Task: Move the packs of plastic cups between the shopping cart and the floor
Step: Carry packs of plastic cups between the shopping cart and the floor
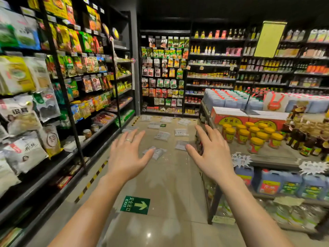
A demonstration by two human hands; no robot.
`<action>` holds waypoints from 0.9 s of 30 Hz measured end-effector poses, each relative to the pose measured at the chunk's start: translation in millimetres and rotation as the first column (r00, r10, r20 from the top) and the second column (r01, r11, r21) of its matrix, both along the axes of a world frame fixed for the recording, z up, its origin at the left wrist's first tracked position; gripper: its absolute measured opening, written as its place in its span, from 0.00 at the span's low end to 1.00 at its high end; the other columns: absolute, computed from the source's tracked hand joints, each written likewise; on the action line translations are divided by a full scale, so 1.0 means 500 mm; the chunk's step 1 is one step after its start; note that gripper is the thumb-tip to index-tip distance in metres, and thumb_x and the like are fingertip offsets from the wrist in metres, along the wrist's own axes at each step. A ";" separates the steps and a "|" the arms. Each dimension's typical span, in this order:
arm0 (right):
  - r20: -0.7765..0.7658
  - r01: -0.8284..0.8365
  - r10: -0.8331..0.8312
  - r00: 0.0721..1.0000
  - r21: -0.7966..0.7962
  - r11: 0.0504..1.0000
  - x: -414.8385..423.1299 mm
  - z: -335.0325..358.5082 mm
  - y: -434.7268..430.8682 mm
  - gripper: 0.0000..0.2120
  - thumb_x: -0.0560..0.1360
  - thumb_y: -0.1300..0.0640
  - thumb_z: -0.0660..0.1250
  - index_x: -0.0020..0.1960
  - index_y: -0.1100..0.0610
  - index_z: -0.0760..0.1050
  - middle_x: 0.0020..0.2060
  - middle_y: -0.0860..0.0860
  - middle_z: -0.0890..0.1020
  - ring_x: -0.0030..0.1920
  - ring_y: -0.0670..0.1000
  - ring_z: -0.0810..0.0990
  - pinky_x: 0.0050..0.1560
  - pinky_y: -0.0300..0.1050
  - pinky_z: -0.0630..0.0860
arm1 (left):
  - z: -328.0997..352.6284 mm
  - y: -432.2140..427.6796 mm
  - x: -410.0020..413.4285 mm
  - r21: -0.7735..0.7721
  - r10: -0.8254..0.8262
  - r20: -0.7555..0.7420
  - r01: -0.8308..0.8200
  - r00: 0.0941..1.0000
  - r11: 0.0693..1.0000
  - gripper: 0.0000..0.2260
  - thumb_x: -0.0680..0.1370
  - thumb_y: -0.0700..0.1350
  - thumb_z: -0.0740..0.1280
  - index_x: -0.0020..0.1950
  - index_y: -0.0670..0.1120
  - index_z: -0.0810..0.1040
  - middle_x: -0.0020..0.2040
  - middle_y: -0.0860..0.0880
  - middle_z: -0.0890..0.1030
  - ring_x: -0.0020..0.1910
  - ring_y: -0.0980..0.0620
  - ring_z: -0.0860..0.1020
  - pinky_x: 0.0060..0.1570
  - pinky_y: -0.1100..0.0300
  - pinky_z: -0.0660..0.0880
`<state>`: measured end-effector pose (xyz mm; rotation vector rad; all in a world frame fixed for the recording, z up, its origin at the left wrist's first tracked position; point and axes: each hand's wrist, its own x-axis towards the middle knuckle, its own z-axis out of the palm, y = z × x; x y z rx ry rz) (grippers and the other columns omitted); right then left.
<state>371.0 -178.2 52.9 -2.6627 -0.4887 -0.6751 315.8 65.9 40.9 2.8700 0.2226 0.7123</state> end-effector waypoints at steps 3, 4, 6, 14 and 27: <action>-0.026 -0.035 0.036 0.999 0.019 0.999 0.124 -0.016 0.024 0.37 0.73 0.31 0.47 0.78 0.44 0.54 0.77 0.52 0.60 0.77 0.57 0.54 0.74 0.56 0.56 | -0.012 0.022 0.110 0.006 0.026 -0.010 -0.026 1.000 1.000 0.31 0.78 0.67 0.54 0.79 0.58 0.57 0.79 0.53 0.59 0.78 0.50 0.54 0.74 0.46 0.52; -0.033 -0.045 0.046 0.998 0.026 0.999 0.169 -0.019 0.032 0.36 0.73 0.31 0.48 0.78 0.44 0.54 0.77 0.52 0.60 0.77 0.56 0.54 0.75 0.57 0.56 | -0.014 0.028 0.149 0.019 0.036 -0.012 -0.036 0.999 0.999 0.31 0.78 0.66 0.55 0.79 0.57 0.57 0.79 0.53 0.59 0.78 0.50 0.54 0.75 0.46 0.52; -0.009 -0.060 0.060 0.998 0.037 0.998 0.263 -0.019 0.047 0.36 0.74 0.31 0.48 0.78 0.45 0.56 0.77 0.53 0.61 0.77 0.57 0.56 0.74 0.57 0.57 | -0.009 0.037 0.231 0.044 0.061 -0.013 -0.061 0.998 0.997 0.31 0.78 0.66 0.55 0.79 0.57 0.57 0.79 0.52 0.59 0.78 0.49 0.55 0.74 0.47 0.53; -0.018 -0.124 0.124 0.992 0.029 0.992 0.589 0.015 0.085 0.33 0.78 0.33 0.53 0.79 0.43 0.52 0.78 0.50 0.56 0.78 0.55 0.50 0.75 0.54 0.50 | 0.030 0.057 0.532 0.122 0.099 0.010 -0.099 0.995 0.988 0.34 0.75 0.68 0.48 0.79 0.55 0.59 0.79 0.51 0.60 0.78 0.48 0.55 0.74 0.44 0.53; -0.081 -0.150 0.153 0.985 0.042 0.988 0.944 -0.004 0.186 0.32 0.78 0.34 0.54 0.78 0.40 0.49 0.79 0.49 0.52 0.78 0.54 0.46 0.75 0.53 0.48 | -0.001 0.153 0.913 0.050 0.082 -0.014 -0.081 0.997 0.995 0.38 0.72 0.71 0.44 0.79 0.56 0.57 0.79 0.51 0.59 0.78 0.47 0.54 0.75 0.46 0.52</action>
